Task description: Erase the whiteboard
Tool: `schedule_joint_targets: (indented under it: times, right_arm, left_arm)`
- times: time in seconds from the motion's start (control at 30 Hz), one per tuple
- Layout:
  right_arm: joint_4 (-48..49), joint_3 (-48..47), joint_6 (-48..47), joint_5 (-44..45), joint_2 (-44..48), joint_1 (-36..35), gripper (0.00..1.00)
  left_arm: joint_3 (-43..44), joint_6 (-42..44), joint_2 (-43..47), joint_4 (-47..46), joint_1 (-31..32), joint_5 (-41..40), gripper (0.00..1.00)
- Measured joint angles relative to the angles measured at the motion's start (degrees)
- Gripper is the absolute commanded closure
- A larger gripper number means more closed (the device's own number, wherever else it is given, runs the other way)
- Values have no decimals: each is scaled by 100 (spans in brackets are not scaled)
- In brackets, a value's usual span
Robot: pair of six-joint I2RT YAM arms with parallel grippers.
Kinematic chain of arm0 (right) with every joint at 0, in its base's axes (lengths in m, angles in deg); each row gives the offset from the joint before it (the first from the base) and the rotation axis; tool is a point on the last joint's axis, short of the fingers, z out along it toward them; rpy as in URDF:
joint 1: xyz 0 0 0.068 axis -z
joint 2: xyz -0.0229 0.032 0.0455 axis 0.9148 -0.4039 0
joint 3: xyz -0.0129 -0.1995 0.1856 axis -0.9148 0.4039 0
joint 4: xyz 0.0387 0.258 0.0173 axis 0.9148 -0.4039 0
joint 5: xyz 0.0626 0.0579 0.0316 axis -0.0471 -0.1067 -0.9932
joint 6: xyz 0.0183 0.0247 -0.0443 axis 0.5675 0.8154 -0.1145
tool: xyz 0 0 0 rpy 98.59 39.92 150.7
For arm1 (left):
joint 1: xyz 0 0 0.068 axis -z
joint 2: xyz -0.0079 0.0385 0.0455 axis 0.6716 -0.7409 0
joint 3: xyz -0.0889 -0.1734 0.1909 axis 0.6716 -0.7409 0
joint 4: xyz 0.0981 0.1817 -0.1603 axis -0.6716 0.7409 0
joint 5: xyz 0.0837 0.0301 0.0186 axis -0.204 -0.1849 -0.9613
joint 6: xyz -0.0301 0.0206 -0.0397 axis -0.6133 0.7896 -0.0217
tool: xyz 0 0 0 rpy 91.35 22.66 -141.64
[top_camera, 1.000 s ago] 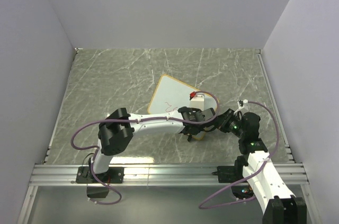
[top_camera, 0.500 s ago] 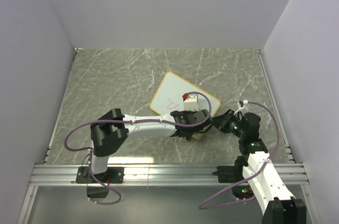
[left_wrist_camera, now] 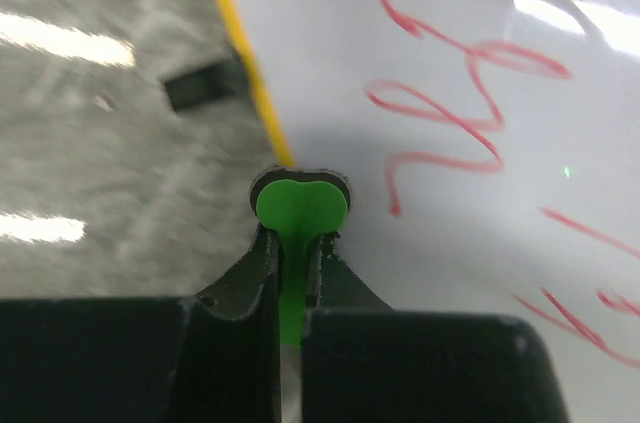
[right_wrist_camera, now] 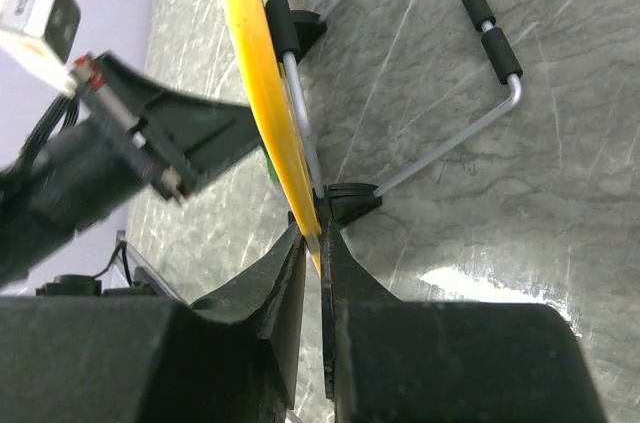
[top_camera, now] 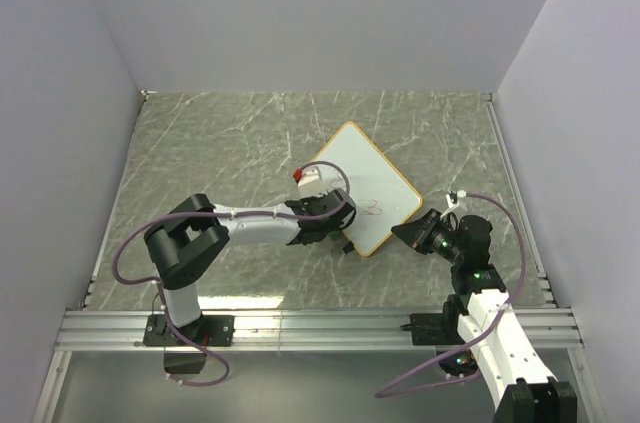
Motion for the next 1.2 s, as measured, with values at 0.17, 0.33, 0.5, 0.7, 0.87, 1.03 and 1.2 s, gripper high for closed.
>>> schedule_joint_targets:
  times: [0.17, 0.33, 0.5, 0.7, 0.87, 1.03, 1.2]
  right_arm:
    - [2, 0, -42, -57, -7, 0, 100]
    - [-44, -39, -83, -92, -48, 0, 100]
    - [-116, -90, -103, -92, -105, 0, 100]
    - [-111, -103, -98, -94, -173, 0, 100]
    - [-166, -133, -105, -68, -192, 2, 100]
    - [-199, -146, -105, -26, -232, 9, 100]
    - [-214, -175, -105, -15, -271, 11, 100]
  left_arm:
    - [-61, 280, -20, -26, -315, 42, 100]
    - [433, 640, -271, 238, -275, -15, 100]
    - [920, 831, -437, 509, -131, -46, 100]
    - [1731, 813, -595, 466, 317, 96, 100]
    - [1888, 669, -640, 350, 638, 221, 100]
    - [1829, 459, -638, 278, 686, 229, 100]
    - [1569, 400, -538, -2, 555, 352, 100]
